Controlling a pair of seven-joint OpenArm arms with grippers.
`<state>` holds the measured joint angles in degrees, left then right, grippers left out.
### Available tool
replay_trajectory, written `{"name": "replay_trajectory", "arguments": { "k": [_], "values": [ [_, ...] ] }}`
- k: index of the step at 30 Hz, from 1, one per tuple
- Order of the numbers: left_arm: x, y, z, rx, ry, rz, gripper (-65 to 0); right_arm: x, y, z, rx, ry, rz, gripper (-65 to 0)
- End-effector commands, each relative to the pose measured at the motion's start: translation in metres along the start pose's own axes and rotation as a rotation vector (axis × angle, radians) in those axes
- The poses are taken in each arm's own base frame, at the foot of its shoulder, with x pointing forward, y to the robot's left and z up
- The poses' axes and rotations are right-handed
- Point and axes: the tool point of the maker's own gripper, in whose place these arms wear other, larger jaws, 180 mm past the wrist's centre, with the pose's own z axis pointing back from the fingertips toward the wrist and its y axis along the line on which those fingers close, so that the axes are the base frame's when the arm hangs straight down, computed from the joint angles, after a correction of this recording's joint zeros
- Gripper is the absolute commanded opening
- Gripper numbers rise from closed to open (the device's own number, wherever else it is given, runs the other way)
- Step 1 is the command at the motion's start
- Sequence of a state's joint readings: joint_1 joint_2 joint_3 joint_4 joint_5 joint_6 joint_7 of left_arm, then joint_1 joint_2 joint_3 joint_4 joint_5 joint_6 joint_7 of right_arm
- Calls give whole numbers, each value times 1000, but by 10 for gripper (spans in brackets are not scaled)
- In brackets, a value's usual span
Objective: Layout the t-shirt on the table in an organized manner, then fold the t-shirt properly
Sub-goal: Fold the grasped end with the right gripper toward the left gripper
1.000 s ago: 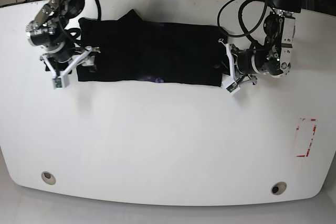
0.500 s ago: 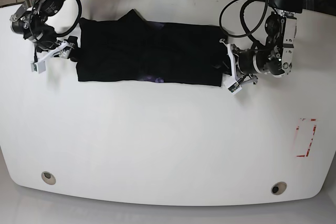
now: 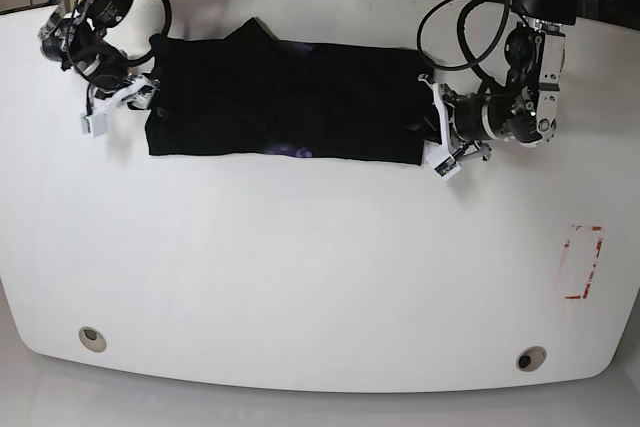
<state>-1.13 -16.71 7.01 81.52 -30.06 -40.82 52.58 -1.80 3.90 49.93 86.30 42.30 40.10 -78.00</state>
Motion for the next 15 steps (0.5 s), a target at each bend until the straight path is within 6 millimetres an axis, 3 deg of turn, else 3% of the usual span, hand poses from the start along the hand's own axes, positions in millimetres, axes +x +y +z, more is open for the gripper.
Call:
{"name": "replay_trajectory", "arguments": {
  "k": [1,9,12,15],
  "values": [
    [-44,14,4,69,203,-15,-525,-7,9,-7,15,32,6,-154],
    [-44,14,4,69,204,-16,-525,-17,30,-23,65,50,0,-165],
    [-45,14,4,68,206,-14,-524,-14,35,-26,75,40,11,-260],
    [-44,13,3,67,205,-13,-524,-13,37,-27,81,42,21,-417]
  ]
}}
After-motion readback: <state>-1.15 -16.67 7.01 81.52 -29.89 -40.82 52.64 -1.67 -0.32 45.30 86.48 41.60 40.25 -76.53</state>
